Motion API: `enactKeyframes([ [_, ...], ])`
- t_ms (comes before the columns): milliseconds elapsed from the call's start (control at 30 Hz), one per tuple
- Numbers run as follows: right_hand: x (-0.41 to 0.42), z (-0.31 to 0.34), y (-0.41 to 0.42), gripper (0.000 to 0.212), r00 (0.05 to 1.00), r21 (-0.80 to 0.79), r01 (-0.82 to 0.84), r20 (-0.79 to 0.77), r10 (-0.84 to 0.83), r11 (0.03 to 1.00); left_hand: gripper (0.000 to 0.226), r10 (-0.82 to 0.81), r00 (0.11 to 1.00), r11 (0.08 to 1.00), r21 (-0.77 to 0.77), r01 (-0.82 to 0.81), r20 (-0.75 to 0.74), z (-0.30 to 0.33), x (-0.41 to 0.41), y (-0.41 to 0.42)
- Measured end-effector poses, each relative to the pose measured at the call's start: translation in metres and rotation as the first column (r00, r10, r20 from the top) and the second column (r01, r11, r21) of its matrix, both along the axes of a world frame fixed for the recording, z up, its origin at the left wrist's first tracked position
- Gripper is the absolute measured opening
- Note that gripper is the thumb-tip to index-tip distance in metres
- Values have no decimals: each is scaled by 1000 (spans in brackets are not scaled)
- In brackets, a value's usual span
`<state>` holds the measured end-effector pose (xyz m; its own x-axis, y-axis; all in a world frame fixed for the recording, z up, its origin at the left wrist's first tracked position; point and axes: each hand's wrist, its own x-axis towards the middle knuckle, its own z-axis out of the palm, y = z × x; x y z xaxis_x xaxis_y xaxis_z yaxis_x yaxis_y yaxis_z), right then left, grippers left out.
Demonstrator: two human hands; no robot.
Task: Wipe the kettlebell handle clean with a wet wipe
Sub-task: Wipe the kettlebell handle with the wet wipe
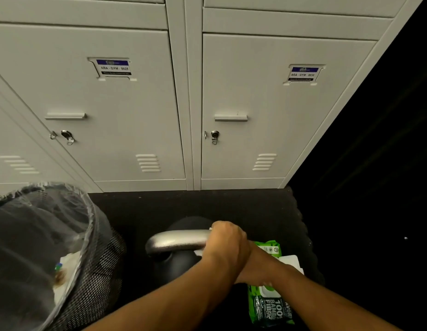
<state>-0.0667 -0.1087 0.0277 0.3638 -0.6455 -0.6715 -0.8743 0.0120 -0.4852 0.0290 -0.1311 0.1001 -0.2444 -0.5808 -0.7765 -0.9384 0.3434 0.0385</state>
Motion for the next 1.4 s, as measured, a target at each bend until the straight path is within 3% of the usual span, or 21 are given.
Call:
enactKeyframes([
  [233,-5,14,1,49,997,2,-74,35,74,997,44,190,982,982,-1,-190,-7,6,-6,-14],
  [400,-2,16,-7,23,986,33,-163,-17,163,986,46,172,985,984,53,-170,-18,2,-6,-13],
  [567,3,25,-5,59,990,19,-138,-13,139,990,51,121,992,988,96,-117,-38,-1,-2,-11],
  [733,-7,18,-1,53,998,38,-5,58,3,999,46,189,982,979,82,-187,-21,0,-7,-20],
  [800,-4,29,0,47,997,72,-75,-7,75,995,41,216,976,975,56,-214,-28,5,-10,-21],
  [867,0,26,-5,51,999,86,-37,11,36,996,41,237,970,971,57,-233,-60,10,-10,-23],
  [933,2,26,-3,51,992,46,-126,-8,126,991,42,193,980,980,64,-189,-50,11,-8,-21],
  [1000,-2,16,-4,38,976,20,-214,-36,214,977,45,106,994,992,67,-106,-4,8,-6,-17],
  [1067,0,17,-3,36,993,18,-114,26,113,993,51,50,999,994,100,-51,11,5,-5,-10],
  [1167,-2,15,-2,77,999,44,-30,40,28,999,56,-35,999,994,104,32,27,-1,-3,-7],
  [1200,-2,17,-2,81,997,56,-28,72,24,998,55,-22,1000,995,103,21,17,-2,-3,-8],
  [1300,-5,12,1,69,990,12,4,140,-6,1000,51,124,991,986,119,-118,-44,0,-4,-15],
  [1400,-6,24,4,51,995,37,-41,89,37,998,46,214,975,973,103,-207,-55,7,-6,-20],
])
